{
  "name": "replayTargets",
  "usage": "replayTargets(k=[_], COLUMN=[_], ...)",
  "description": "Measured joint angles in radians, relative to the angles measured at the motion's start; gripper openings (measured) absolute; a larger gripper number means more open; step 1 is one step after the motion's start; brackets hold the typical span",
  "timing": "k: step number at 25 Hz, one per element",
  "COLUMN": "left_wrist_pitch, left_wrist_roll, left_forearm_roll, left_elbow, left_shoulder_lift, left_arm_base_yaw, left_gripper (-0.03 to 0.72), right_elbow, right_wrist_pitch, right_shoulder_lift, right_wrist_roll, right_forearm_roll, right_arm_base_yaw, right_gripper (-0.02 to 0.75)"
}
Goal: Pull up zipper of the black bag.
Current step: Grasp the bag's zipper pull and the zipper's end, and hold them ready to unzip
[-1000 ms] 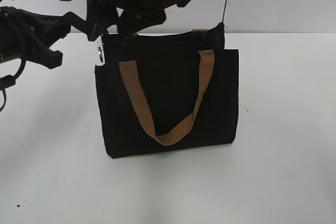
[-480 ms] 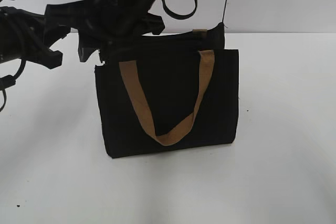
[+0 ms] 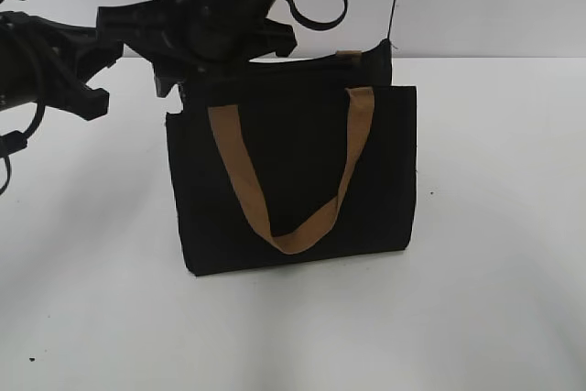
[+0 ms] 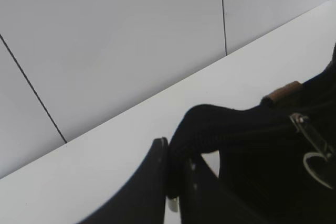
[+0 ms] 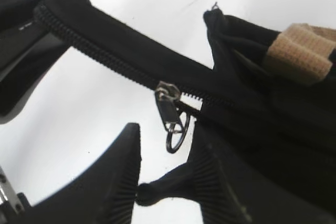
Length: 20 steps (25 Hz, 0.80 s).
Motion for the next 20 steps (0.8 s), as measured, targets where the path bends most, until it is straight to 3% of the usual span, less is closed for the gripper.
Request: replayTargets(k=[10, 13, 15, 20], left_wrist_pitch=[0.0, 0.0, 0.0, 0.016], left_wrist_roll=[0.0, 0.0, 0.0, 0.0], left_forearm_roll=[0.0, 0.0, 0.0, 0.0], left_elbow=[0.0, 0.0, 0.0, 0.0], left_shoulder_lift=[0.0, 0.0, 0.0, 0.0], left_arm_base_yaw=[0.0, 0.0, 0.0, 0.0], left_gripper=[0.029, 0.029, 0.029, 0.029], right_elbow=[-0.002, -0.002, -0.002, -0.002], right_wrist_pitch=[-0.003, -0.015, -0.016, -0.008], right_shoulder_lift=[0.018, 0.038, 0.04, 0.032], right_wrist_roll=[0.049, 0.062, 0.066, 0.061], right_forearm_roll=[-0.002, -0.006, -0.011, -0.018], right_arm_base_yaw=[0.0, 0.0, 0.0, 0.0], right_gripper=[0.252, 0.171, 0.057, 0.008])
